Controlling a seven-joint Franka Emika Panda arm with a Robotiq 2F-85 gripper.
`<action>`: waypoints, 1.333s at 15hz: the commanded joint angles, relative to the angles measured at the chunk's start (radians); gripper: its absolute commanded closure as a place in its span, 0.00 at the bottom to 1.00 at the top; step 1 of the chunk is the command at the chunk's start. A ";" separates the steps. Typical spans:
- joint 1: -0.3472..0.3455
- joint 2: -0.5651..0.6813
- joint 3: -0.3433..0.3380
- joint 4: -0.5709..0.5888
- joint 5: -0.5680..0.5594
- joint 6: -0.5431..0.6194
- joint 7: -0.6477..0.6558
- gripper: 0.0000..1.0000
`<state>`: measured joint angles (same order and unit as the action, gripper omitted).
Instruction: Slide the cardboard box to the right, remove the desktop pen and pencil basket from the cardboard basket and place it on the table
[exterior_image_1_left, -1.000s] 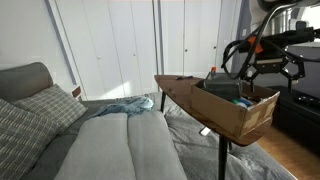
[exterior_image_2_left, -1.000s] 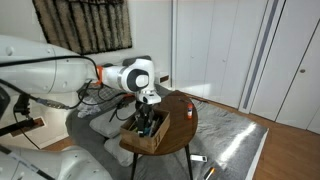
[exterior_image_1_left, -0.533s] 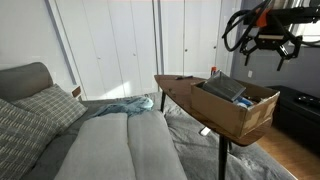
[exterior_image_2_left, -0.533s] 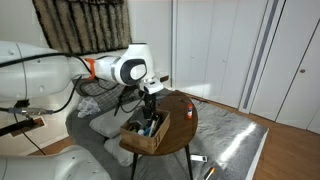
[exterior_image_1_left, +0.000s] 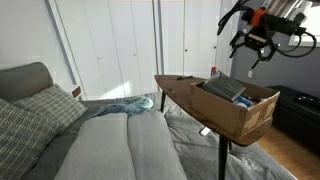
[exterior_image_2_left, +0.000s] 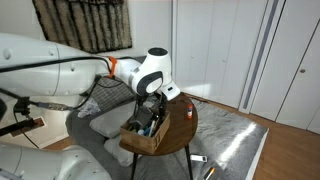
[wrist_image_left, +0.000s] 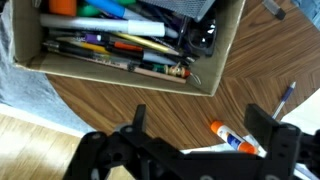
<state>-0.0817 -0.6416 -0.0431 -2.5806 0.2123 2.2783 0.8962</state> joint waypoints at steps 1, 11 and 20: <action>-0.026 0.056 -0.015 0.059 0.007 -0.092 -0.114 0.00; 0.034 0.239 -0.161 0.330 0.197 -0.435 -0.195 0.00; -0.026 0.606 -0.105 0.841 0.057 -0.995 -0.106 0.00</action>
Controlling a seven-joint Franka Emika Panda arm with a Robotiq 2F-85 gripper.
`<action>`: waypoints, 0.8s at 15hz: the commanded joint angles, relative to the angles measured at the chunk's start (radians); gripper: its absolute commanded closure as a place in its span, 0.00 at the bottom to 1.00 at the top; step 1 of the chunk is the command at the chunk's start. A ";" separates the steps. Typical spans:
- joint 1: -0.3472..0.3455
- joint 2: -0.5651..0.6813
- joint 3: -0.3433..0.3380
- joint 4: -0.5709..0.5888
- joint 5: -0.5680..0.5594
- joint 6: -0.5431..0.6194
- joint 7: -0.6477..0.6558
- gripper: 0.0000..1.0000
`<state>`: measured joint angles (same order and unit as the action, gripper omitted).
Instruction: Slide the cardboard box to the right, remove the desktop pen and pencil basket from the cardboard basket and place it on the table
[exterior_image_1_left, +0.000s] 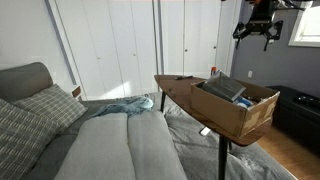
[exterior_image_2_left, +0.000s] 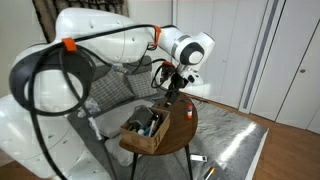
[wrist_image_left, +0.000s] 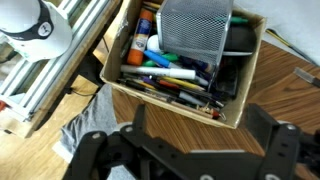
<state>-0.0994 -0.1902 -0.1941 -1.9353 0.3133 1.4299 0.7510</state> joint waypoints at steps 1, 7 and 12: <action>-0.002 0.201 0.058 0.245 -0.058 -0.188 0.045 0.00; 0.067 0.408 0.140 0.384 -0.022 -0.285 -0.065 0.00; 0.097 0.434 0.146 0.332 -0.008 -0.247 -0.082 0.00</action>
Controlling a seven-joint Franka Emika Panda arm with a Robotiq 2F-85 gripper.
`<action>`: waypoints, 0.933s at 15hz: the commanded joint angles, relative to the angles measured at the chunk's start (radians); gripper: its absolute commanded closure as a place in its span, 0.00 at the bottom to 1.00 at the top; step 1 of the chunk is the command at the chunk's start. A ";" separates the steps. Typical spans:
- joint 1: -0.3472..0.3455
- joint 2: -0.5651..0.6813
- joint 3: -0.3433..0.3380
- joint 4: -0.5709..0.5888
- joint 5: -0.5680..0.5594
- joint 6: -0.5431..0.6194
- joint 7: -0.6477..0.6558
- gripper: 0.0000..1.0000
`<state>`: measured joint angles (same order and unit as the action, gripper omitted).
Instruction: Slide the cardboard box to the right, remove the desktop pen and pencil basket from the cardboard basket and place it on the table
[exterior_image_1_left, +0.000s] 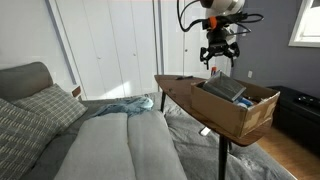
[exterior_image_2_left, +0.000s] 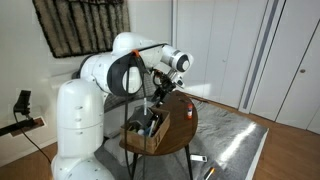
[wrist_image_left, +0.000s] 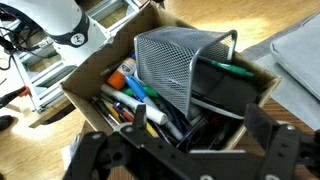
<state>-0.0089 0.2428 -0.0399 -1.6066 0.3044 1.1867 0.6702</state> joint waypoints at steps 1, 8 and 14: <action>0.007 0.006 -0.009 0.003 0.001 -0.004 -0.001 0.00; 0.046 0.077 0.010 0.018 -0.034 -0.094 -0.006 0.00; 0.073 0.124 0.003 0.004 -0.097 -0.163 -0.015 0.43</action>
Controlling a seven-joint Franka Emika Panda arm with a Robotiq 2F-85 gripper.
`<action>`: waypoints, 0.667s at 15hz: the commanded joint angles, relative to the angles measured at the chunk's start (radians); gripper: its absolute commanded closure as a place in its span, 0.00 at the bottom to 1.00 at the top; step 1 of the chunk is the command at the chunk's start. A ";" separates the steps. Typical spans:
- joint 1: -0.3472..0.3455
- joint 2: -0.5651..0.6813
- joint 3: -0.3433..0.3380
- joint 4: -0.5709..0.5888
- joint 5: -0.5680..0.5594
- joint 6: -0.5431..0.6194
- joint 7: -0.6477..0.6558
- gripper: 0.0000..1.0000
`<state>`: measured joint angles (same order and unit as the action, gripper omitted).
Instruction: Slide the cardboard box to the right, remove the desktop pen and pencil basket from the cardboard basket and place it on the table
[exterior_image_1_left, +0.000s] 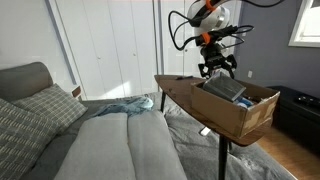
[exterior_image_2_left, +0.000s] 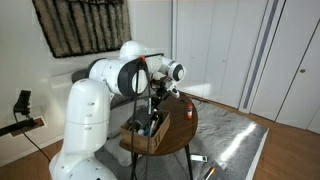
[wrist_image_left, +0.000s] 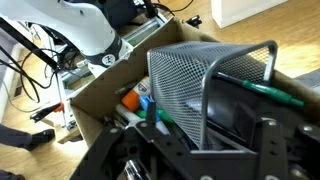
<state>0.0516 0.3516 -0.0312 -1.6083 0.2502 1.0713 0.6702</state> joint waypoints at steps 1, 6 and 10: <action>0.015 0.022 -0.007 0.007 -0.060 -0.062 -0.015 0.50; 0.015 0.039 -0.007 0.019 -0.093 -0.101 -0.040 0.84; 0.010 0.021 -0.009 0.023 -0.099 -0.105 -0.065 1.00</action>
<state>0.0545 0.3825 -0.0324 -1.6064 0.1757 0.9960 0.6455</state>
